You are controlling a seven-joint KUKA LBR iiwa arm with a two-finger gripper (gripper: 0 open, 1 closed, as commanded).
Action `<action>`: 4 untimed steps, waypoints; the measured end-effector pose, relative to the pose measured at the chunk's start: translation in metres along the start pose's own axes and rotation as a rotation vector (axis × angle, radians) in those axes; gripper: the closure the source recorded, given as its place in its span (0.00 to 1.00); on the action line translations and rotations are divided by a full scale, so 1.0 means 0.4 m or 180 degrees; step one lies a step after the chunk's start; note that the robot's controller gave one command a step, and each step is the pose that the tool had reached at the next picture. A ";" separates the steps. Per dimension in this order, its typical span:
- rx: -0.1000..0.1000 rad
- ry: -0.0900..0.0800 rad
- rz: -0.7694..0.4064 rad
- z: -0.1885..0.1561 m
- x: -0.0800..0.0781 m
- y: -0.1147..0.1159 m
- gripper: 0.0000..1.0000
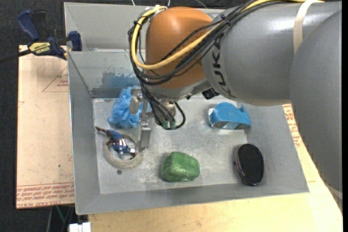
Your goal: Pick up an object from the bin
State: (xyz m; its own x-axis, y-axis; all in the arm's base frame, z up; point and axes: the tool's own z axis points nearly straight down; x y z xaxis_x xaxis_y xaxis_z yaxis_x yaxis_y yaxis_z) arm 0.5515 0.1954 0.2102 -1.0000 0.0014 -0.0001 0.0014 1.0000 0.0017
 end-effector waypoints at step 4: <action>-0.0013 -0.0019 -0.0785 0.318 -0.099 0.037 0.00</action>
Offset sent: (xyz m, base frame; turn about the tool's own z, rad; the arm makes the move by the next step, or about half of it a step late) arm 0.0535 0.0534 -0.0548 -0.0023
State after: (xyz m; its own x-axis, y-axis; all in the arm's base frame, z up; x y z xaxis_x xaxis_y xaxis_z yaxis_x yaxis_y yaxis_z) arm 0.5909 0.2104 0.0831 -0.9700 -0.2429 -0.0069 -0.2429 0.9700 0.0049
